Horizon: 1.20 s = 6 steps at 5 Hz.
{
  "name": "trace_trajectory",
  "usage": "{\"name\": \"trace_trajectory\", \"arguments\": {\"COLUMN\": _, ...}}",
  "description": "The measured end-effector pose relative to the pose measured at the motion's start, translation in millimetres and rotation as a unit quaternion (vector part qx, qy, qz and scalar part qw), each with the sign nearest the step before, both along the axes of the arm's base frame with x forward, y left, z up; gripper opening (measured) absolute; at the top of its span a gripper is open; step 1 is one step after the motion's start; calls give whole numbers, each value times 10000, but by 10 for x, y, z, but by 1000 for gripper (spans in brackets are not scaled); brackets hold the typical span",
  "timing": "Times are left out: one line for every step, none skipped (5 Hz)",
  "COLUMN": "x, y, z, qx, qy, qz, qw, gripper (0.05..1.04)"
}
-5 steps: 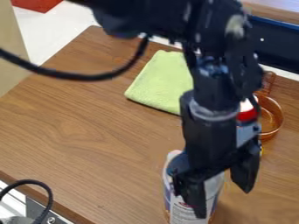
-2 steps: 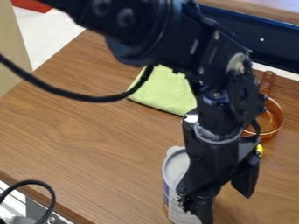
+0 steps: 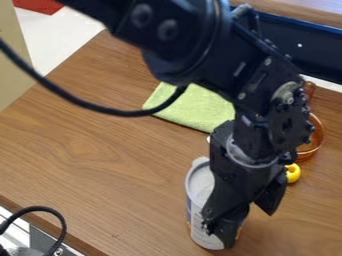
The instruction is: Move the can to the right side of the table
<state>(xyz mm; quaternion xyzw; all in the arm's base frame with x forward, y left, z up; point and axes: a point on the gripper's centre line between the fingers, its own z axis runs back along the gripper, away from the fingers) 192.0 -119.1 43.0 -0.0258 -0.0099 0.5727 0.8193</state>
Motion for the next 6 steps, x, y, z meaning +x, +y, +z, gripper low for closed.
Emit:
{"name": "trace_trajectory", "arguments": {"x": 112, "y": 153, "z": -18, "qx": 178, "qy": -258, "qz": 290, "qw": 9991, "gripper": 1000}}
{"name": "trace_trajectory", "arguments": {"x": 207, "y": 321, "z": -22, "qx": 78, "qy": -239, "qz": 515, "qw": 9984, "gripper": 1000}}
{"name": "trace_trajectory", "arguments": {"x": 257, "y": 569, "z": -53, "qx": -41, "qy": -176, "qz": 865, "qw": 9961, "gripper": 1000}}
{"name": "trace_trajectory", "arguments": {"x": 302, "y": 880, "z": -88, "qx": -52, "qy": -69, "qz": 1070, "qw": 9942, "gripper": 1000}}
{"name": "trace_trajectory", "arguments": {"x": 356, "y": 1108, "z": -135, "qx": 108, "qy": -85, "qz": 1209, "qw": 9926, "gripper": 1000}}
{"name": "trace_trajectory", "arguments": {"x": 455, "y": 1335, "z": -134, "qx": 325, "qy": -333, "qz": 1158, "qw": 9922, "gripper": 1000}}
